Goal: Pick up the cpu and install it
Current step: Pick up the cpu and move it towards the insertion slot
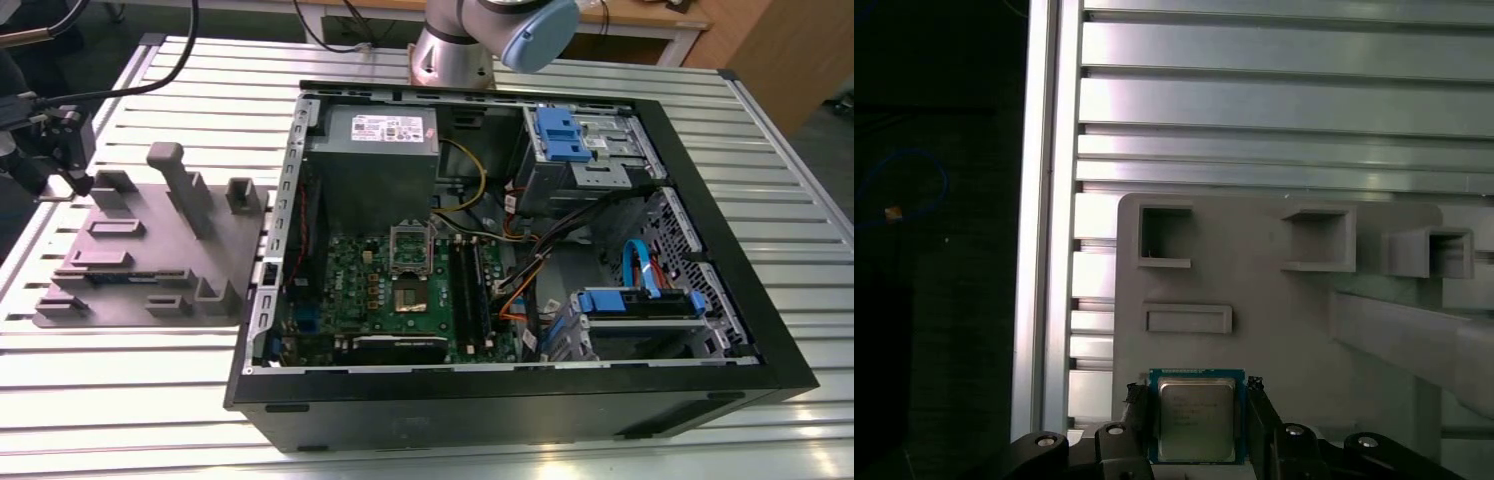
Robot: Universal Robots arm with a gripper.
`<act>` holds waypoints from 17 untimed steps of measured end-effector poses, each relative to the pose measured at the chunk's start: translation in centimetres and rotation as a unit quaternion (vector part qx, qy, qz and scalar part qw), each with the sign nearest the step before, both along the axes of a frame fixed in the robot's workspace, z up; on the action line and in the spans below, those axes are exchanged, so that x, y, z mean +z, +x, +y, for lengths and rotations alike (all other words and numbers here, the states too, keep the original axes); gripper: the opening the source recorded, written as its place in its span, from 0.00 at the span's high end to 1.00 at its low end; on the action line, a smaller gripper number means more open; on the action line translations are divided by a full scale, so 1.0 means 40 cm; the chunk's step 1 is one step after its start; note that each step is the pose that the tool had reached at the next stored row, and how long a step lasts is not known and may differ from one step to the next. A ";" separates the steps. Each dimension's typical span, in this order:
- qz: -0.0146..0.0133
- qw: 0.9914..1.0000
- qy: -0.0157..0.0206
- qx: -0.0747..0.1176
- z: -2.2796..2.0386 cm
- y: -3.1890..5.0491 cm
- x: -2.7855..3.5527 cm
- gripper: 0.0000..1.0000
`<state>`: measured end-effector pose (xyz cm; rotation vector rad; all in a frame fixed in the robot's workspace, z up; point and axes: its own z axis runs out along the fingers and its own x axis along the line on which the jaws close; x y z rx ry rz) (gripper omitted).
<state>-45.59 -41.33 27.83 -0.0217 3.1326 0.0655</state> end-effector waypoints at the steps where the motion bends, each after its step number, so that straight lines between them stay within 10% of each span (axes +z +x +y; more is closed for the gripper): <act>1: 0.000 1.000 0.000 0.000 0.000 0.000 0.000 0.53; 17: 0.000 1.000 0.000 0.000 0.000 0.000 0.047 0.53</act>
